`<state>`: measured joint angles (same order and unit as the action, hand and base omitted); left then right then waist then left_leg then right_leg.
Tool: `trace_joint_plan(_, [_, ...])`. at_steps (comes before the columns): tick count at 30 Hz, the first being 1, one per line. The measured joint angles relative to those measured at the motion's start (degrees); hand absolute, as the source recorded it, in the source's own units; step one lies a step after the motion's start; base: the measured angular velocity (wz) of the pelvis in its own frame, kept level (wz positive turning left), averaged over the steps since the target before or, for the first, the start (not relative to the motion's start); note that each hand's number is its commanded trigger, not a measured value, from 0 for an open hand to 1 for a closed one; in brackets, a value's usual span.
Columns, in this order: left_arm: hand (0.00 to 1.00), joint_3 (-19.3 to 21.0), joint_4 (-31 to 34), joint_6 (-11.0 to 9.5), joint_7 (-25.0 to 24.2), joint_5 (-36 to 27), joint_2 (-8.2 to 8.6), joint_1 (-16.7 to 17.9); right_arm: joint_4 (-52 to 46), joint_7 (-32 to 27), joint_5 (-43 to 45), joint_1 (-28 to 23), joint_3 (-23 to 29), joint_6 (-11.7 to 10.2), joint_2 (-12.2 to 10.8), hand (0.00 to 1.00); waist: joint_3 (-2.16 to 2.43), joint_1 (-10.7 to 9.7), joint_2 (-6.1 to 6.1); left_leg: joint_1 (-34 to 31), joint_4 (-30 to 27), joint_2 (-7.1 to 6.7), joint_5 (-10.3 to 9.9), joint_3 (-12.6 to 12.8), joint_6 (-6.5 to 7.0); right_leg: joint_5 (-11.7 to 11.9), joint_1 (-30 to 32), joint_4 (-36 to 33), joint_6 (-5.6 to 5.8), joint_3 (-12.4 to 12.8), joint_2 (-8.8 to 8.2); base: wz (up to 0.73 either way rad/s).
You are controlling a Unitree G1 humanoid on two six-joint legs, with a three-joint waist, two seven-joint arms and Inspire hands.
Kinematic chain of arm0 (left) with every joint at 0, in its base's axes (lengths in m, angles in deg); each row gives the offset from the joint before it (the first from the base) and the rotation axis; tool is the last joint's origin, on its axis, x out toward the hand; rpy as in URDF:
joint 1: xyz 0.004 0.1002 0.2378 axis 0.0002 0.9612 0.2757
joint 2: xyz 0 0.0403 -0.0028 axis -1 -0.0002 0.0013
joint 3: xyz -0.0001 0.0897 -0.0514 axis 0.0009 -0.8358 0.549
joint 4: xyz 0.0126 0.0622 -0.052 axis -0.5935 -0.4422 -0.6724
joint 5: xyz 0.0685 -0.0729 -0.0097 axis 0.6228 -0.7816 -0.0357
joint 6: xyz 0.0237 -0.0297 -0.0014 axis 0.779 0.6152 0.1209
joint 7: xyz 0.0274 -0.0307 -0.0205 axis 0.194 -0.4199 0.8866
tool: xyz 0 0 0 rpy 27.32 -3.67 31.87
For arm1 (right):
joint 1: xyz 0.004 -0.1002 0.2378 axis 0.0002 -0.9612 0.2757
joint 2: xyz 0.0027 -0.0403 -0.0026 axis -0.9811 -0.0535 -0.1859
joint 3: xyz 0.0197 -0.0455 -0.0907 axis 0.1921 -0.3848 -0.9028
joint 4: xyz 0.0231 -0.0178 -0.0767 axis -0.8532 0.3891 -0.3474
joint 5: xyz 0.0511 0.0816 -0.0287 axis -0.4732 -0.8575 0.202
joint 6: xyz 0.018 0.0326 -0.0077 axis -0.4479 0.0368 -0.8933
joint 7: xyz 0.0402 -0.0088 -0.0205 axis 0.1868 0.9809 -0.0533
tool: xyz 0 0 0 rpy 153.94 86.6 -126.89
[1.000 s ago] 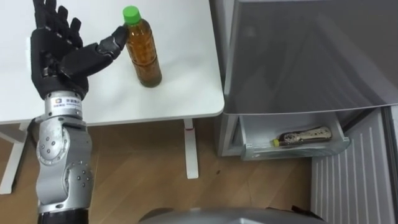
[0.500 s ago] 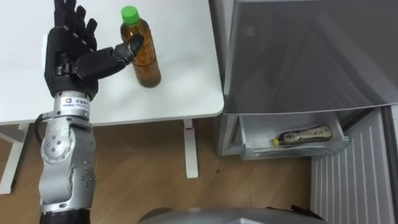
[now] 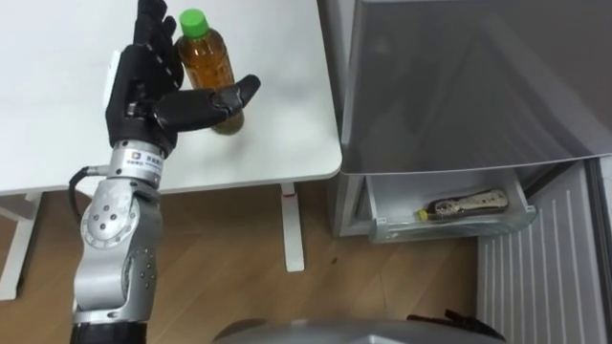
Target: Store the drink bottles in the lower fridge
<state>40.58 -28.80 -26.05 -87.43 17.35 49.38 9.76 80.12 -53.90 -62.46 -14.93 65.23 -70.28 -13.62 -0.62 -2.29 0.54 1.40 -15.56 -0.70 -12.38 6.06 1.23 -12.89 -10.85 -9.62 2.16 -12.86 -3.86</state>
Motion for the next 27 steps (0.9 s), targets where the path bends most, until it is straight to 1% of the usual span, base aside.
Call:
trace_joint_plan(5, [0.00, 0.1, 0.0, 0.4, 0.0, 0.2, -0.11, 0.0, 0.0, 0.4, 0.0, 0.2, 0.0, 0.3, 0.1, 0.00, 0.03, -0.3, -0.02, 0.0, 0.0, -0.01, 0.0, 0.1, 0.00, 0.0, 0.0, 0.0, 0.00, 0.0, 0.00, 0.00])
trace_joint_plan(10, [0.00, 0.1, -0.1, 1.2, -0.1, 0.2, -0.23, 0.0, 0.0, 0.4, 0.1, 0.2, 0.0, 0.4, 0.1, 0.00, 0.09, -0.3, -0.08, 0.2, -0.1, -0.01, 0.0, 0.2, 0.01, 0.0, -0.1, 0.0, 0.00, 0.1, -0.01, 0.00])
trace_joint_plan(15, [0.00, 0.2, -2.3, 1.3, -0.1, 0.2, -0.35, 0.0, -0.4, 0.4, 0.1, -0.2, 0.0, 0.4, 0.2, 0.00, 0.21, -0.4, -0.22, 0.3, -0.1, 0.02, 0.0, 0.3, 0.01, 0.0, -0.2, -0.1, 0.00, 0.3, -0.02, -0.01])
trace_joint_plan(17, [0.00, 0.2, -3.1, 1.8, 0.1, 0.2, -0.45, 0.0, -1.0, 0.4, 0.1, -0.5, 0.0, 0.5, 0.2, 0.00, 0.21, -0.4, -0.23, 0.3, -0.1, 0.04, 0.0, 0.4, 0.01, 0.0, -0.1, -0.1, 0.00, 0.3, -0.02, -0.02])
trace_joint_plan(18, [0.00, 0.2, -3.2, 2.2, 0.1, 0.2, -0.45, 0.0, -1.3, 0.4, 0.2, -0.6, 0.0, 0.6, 0.2, 0.00, 0.21, -0.4, -0.23, 0.3, -0.1, 0.05, 0.0, 0.4, 0.01, 0.0, -0.1, -0.1, 0.00, 0.5, -0.02, 0.00])
trace_joint_plan(20, [0.00, 0.2, -3.2, 2.4, 0.2, 0.2, -0.52, -0.3, -1.3, 0.4, 0.2, -0.5, 0.0, 0.8, 0.3, 0.00, 0.22, -0.5, -0.28, 0.3, -0.1, 0.04, 0.0, 0.5, 0.02, 0.0, -0.1, -0.1, 0.00, 1.3, -0.01, 0.00])
trace_joint_plan(23, [0.00, 0.2, -3.2, 2.4, 0.6, 0.2, -1.44, -1.2, -1.3, 0.4, 1.1, -0.3, 0.2, 0.7, 0.3, 0.00, 0.17, -0.9, -0.39, 0.3, 0.0, 0.03, 0.0, 0.6, 0.02, 0.0, -0.1, -0.1, -0.01, 1.5, -0.02, -0.01])
trace_joint_plan(25, [0.00, 0.2, -3.2, 2.4, 0.7, 0.2, -2.55, -1.8, -1.4, 0.4, 2.1, -0.1, 0.3, 0.7, 0.3, 0.00, 0.15, -1.3, -0.48, 0.3, 0.1, 0.05, 0.0, 0.8, 0.03, 0.0, -0.1, -0.1, -0.01, 1.6, -0.02, -0.03])
trace_joint_plan(27, [0.00, 0.2, -3.6, 2.4, 0.7, 0.2, -2.90, -2.6, -1.6, 0.3, 2.2, -0.1, 0.2, 0.7, 0.4, 0.00, 0.14, -1.4, -0.49, 0.3, 0.0, 0.05, 0.0, 1.0, 0.03, 0.0, -0.1, 0.0, -0.01, 1.6, -0.01, 0.00])
